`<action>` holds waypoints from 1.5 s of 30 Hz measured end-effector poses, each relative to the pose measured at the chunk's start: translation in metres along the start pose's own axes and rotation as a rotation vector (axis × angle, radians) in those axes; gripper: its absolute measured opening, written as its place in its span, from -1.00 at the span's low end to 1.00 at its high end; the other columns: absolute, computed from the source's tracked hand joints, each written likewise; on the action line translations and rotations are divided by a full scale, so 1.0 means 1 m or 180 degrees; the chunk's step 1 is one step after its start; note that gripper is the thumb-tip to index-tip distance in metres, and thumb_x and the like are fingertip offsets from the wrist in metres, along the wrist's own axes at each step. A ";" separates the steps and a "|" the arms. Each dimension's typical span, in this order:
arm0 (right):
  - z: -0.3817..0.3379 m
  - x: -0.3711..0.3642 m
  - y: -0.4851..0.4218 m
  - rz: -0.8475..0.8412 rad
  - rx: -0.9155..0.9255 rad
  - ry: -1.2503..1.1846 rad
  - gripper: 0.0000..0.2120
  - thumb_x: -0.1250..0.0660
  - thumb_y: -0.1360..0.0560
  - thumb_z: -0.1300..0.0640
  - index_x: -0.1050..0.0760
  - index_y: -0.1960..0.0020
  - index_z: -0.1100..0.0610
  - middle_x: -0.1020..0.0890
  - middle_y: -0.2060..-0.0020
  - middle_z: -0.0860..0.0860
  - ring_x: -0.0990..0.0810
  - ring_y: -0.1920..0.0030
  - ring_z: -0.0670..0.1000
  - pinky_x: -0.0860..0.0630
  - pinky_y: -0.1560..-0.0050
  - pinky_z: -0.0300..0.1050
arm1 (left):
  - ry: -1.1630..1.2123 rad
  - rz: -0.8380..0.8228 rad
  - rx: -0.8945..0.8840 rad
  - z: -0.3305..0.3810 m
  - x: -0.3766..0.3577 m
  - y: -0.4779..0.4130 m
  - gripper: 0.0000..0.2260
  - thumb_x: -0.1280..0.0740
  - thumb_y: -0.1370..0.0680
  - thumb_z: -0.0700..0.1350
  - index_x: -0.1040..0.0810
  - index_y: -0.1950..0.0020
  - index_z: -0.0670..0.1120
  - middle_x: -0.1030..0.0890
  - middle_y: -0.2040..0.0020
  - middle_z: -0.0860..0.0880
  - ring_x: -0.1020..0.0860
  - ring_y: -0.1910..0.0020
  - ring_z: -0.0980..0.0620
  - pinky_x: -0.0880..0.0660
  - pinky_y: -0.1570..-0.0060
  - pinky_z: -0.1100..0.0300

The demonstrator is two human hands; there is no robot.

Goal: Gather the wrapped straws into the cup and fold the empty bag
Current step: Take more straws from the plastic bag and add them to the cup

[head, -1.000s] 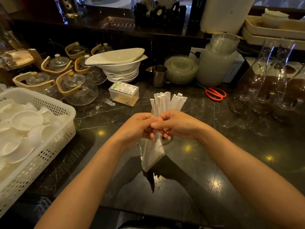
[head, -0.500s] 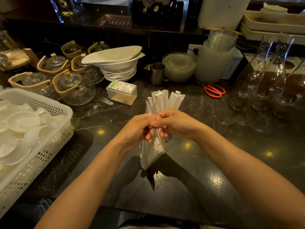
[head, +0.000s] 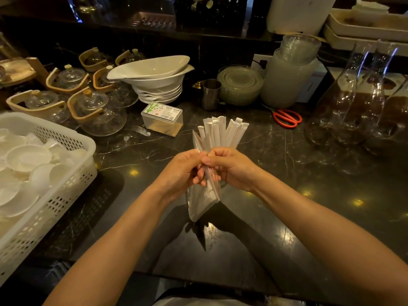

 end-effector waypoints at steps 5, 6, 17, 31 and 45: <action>-0.002 0.009 -0.001 0.0263 0.0048 -0.0035 -0.72 -0.18 -0.50 0.34 -0.37 0.38 0.17 -0.57 0.56 -0.07 -0.54 0.48 -0.14 -0.48 0.43 -0.33 | -0.0087 0.0174 0.0033 -0.006 0.009 0.000 -0.74 -0.10 -0.57 -0.20 -0.48 0.26 -0.17 -0.51 0.44 -0.05 -0.42 0.56 0.17 -0.46 0.45 0.35; -0.001 0.010 -0.002 0.0327 0.0053 0.0267 -0.71 -0.20 -0.49 0.34 -0.36 0.39 0.16 -0.55 0.57 -0.09 -0.54 0.49 -0.16 -0.47 0.43 -0.35 | -0.0243 0.0202 0.0064 -0.007 0.011 0.000 -0.77 -0.12 -0.55 -0.21 -0.47 0.27 -0.16 -0.51 0.46 -0.02 -0.41 0.56 0.17 -0.43 0.47 0.36; -0.029 0.021 0.007 0.0581 0.0007 0.2082 -0.64 -0.23 -0.37 0.43 -0.29 0.51 0.12 -0.37 0.65 -0.10 -0.34 0.62 -0.21 -0.38 0.47 -0.42 | -0.1370 0.0943 -0.0343 0.035 0.051 0.018 -0.67 -0.22 -0.34 -0.45 -0.31 0.56 -0.15 -0.37 0.67 0.02 -0.33 0.67 0.16 -0.32 0.59 0.41; -0.038 0.036 0.011 0.0747 -0.0091 0.2698 -0.67 -0.27 -0.36 0.42 -0.26 0.45 0.12 -0.34 0.49 -0.03 -0.33 0.47 -0.13 -0.36 0.42 -0.40 | -0.1746 0.1239 -0.0642 0.066 0.067 0.033 -0.70 -0.24 -0.33 -0.47 -0.31 0.54 -0.19 -0.34 0.65 -0.04 -0.32 0.70 0.18 -0.30 0.63 0.44; -0.046 -0.011 -0.004 0.0412 0.0287 0.2655 -0.65 -0.19 -0.55 0.11 -0.36 -0.33 0.02 -0.48 -0.24 -0.04 -0.48 -0.18 -0.08 -0.42 -0.21 -0.13 | -0.1625 0.0589 -0.0894 0.076 0.018 0.009 -0.70 -0.33 -0.37 -0.39 -0.36 0.48 -0.12 -0.47 0.64 0.04 -0.46 0.60 0.15 -0.45 0.50 0.32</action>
Point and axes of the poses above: each hand's wrist, its own y-axis away from the middle knuckle, its own x-axis out of the back of the hand, z = x × y, the point moved 10 cm from there along -y, towards the middle knuckle
